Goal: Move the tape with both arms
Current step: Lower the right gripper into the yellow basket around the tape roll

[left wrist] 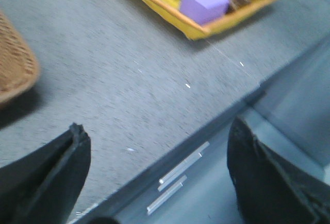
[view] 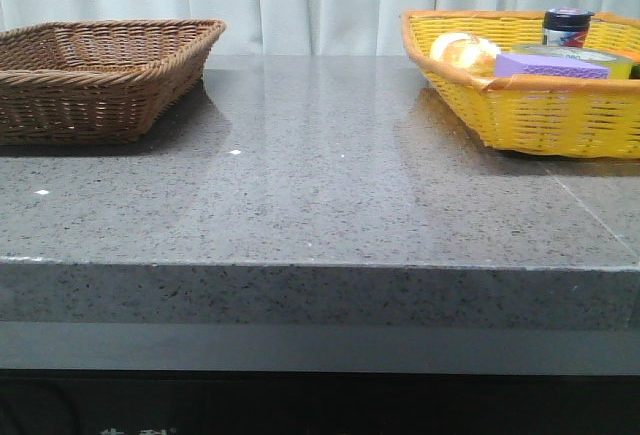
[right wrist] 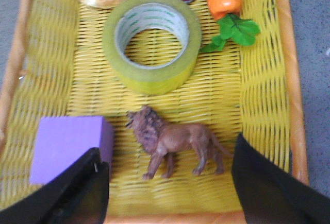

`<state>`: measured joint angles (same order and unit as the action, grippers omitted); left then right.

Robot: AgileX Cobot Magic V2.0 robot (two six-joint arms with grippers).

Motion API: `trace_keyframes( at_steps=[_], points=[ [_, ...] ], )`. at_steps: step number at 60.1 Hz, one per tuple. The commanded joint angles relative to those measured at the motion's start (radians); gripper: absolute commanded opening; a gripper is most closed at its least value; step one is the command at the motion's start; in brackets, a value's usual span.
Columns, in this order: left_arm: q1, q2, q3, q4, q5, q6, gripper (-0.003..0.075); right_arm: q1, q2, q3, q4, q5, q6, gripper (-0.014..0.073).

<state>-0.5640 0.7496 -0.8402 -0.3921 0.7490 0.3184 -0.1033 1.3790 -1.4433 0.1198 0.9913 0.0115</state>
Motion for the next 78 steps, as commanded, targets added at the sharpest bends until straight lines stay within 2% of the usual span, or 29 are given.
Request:
trace_keyframes(
  at_steps=[1,5,14,18,44,62,69,78],
  points=[
    [-0.058,0.053,-0.024,0.004,-0.07,-0.02,0.0545,-0.022,0.049,-0.108,0.009,0.005,-0.001,0.0517],
    [-0.101,0.093,-0.024,0.092,-0.074,-0.107,0.0545,-0.029,0.11,-0.166,0.017,0.036,-0.001,0.0517],
    [-0.185,0.16,-0.034,0.392,-0.074,-0.367,0.0545,-0.029,0.244,-0.291,0.026,0.099,-0.001,0.0517],
    [-0.203,0.164,-0.048,0.453,-0.084,-0.449,0.0545,-0.029,0.291,-0.335,0.03,0.12,-0.001,0.0517],
    [-0.217,0.164,-0.088,0.463,-0.103,-0.453,0.0545,-0.029,0.541,-0.568,0.041,0.165,-0.002,0.0517],
    [-0.217,0.164,-0.088,0.463,-0.122,-0.453,0.0545,-0.029,0.65,-0.62,0.069,0.127,-0.002,0.0512],
    [-0.217,0.164,-0.088,0.463,-0.122,-0.453,0.0545,-0.026,0.68,-0.622,0.07,0.102,-0.002,0.0439],
    [-0.217,0.164,-0.088,0.463,-0.122,-0.453,0.0545,-0.026,0.705,-0.628,0.073,0.103,-0.003,0.03]
  ],
)
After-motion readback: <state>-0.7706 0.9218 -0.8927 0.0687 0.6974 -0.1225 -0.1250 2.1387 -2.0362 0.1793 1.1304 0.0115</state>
